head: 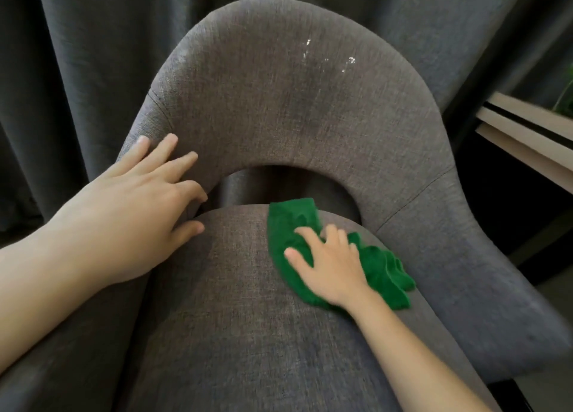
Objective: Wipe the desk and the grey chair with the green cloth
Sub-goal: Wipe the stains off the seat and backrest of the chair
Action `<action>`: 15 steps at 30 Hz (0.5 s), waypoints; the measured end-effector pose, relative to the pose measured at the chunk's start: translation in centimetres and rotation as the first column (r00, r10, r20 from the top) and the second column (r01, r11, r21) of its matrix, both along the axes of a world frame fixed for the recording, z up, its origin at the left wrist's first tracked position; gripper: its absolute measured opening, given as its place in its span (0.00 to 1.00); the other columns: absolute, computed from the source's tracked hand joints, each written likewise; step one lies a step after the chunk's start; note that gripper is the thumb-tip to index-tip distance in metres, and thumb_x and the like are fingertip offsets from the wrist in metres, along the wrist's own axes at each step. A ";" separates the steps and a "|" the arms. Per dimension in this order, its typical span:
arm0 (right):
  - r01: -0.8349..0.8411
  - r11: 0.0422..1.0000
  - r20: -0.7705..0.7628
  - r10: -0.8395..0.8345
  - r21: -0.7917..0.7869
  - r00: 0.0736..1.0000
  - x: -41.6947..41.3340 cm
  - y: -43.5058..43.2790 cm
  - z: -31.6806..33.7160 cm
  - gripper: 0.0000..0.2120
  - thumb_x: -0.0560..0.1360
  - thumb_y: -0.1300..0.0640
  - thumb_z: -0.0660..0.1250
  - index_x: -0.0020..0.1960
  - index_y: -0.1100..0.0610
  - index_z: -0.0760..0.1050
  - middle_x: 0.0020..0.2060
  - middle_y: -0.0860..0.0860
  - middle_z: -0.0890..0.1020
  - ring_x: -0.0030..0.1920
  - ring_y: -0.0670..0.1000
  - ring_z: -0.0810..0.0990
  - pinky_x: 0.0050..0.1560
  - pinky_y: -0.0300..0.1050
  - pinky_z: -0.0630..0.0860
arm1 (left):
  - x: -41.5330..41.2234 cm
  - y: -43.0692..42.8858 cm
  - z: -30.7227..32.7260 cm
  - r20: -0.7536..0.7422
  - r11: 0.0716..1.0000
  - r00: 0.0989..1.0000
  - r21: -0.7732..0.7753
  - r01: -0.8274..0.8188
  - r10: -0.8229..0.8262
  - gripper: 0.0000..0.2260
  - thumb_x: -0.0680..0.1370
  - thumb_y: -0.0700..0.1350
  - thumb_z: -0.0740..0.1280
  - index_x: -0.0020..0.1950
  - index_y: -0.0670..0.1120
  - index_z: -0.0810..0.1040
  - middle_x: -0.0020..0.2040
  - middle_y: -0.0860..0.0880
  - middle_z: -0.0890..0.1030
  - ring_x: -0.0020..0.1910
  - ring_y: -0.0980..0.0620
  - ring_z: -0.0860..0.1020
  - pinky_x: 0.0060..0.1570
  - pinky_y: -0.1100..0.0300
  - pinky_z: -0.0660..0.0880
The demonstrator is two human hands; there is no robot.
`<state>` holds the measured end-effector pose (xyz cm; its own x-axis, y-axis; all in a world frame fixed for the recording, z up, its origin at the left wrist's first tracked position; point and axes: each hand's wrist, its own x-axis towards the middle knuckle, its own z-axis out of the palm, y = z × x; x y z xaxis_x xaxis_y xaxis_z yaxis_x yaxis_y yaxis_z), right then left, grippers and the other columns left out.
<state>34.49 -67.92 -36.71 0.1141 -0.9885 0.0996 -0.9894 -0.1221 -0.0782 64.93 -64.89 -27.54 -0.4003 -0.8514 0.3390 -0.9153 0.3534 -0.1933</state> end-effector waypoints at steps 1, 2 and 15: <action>-0.090 0.995 0.003 0.090 -0.031 0.996 0.9 2.2 -0.2 0.28 0.77 0.28 0.46 0.72 0.39 0.63 0.55 0.51 0.68 0.60 0.56 0.68 0.59 0.59 0.69 | 0.0 -0.1 -0.2 0.002 1.000 1.000 -0.028 -0.009 0.009 0.23 0.68 0.58 0.70 0.58 0.49 0.83 0.70 0.37 0.75 0.73 0.34 0.66 0.70 0.37 0.58; -0.175 0.983 0.009 0.175 -0.064 0.984 1.8 4.4 -0.4 0.27 0.77 0.28 0.45 0.70 0.38 0.63 0.51 0.48 0.66 0.56 0.54 0.67 0.55 0.57 0.70 | 0.0 -0.1 -0.3 -0.003 0.998 1.000 -0.053 -0.020 0.020 0.26 0.67 0.58 0.72 0.61 0.46 0.81 0.71 0.36 0.73 0.73 0.33 0.65 0.69 0.34 0.60; 0.137 0.990 0.040 -0.137 0.011 0.990 -0.6 -4.7 -0.5 0.28 0.79 0.30 0.49 0.75 0.40 0.63 0.69 0.57 0.69 0.71 0.61 0.64 0.68 0.62 0.65 | 0.0 0.6 -0.1 0.028 0.995 0.994 0.013 -0.103 0.102 0.40 0.74 0.68 0.55 0.80 0.52 0.46 0.81 0.42 0.40 0.78 0.45 0.36 0.76 0.45 0.41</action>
<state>33.90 -72.57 -37.20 -0.0267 -0.9953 0.0932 -0.9927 0.0154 -0.1193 64.97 -64.30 -27.60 -0.3194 -0.8930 0.3171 -0.9414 0.2607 -0.2139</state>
